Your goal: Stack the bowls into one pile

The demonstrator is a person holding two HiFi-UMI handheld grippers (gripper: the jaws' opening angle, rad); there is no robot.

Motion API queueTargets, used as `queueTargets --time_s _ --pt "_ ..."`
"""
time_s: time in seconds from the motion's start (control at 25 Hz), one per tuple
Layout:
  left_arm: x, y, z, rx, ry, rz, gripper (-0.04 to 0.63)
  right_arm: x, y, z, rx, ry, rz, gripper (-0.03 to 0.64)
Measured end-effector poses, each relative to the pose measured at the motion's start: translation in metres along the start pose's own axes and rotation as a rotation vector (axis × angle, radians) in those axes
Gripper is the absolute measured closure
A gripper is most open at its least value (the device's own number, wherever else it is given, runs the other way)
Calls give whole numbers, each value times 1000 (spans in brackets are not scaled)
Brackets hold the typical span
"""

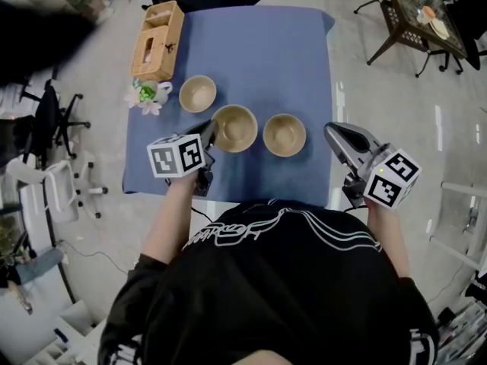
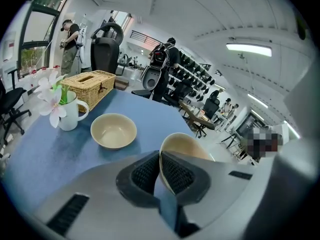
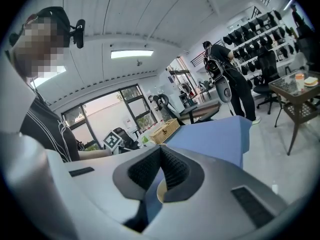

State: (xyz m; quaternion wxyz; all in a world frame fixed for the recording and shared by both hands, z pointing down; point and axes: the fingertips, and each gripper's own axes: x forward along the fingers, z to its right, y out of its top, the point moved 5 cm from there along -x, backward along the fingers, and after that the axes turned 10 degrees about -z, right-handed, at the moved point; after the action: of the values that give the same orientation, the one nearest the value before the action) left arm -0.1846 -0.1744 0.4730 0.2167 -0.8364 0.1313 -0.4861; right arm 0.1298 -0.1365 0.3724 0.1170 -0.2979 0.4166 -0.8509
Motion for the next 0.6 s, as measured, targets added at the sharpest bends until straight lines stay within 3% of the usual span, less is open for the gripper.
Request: queueTargets --time_s 0.6 --pt "43 -4 74 79 -59 -45 560 -54 -21 21 23 -48 36 591"
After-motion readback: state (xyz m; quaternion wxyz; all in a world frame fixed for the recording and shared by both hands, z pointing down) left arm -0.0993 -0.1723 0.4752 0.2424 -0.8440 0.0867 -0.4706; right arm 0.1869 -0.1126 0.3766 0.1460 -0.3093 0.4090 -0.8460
